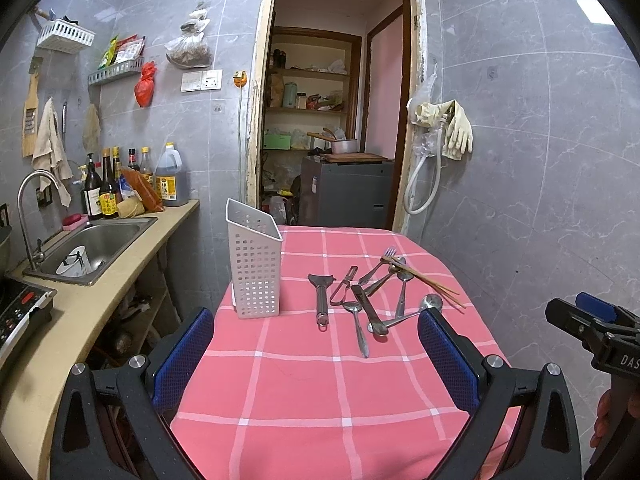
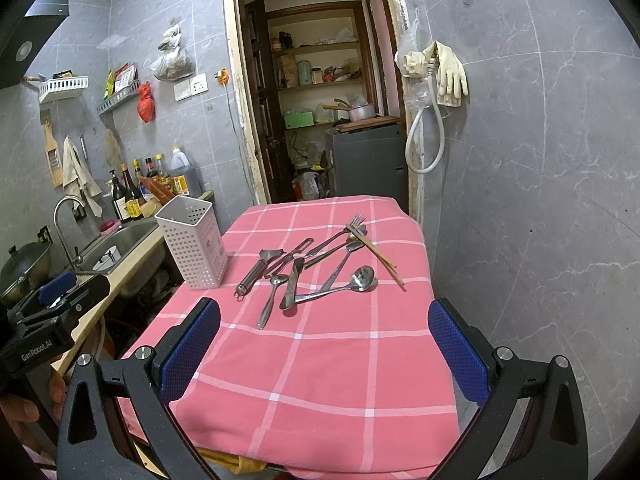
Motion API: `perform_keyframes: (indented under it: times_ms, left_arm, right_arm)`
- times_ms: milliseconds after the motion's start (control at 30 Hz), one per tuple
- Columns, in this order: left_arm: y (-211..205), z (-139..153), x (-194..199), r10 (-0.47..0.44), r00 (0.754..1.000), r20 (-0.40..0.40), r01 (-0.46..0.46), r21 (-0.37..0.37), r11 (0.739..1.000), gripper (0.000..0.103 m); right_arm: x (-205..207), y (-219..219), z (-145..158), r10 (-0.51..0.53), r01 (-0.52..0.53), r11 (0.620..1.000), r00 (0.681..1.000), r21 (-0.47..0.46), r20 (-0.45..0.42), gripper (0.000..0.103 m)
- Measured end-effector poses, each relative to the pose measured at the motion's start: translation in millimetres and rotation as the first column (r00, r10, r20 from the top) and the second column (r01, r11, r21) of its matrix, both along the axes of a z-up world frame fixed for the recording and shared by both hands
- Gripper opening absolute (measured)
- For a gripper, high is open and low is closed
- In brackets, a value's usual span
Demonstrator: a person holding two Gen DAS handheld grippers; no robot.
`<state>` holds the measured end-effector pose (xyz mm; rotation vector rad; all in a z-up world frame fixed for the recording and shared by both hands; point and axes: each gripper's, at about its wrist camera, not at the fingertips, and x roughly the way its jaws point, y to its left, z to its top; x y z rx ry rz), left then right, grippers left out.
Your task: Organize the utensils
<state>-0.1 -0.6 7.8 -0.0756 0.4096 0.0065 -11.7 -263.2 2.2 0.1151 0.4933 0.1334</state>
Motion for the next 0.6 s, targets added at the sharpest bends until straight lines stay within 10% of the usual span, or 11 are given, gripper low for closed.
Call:
perform_keyframes:
  times_ms: [600]
  left_arm:
    - [-0.9, -3.9, 1.6, 0.002, 1.0, -0.002, -0.002, -0.003, 1.0, 0.103]
  right_arm:
    - [-0.2, -0.3, 0.1, 0.0, 0.0, 1.0, 1.0, -0.001, 0.0, 0.102]
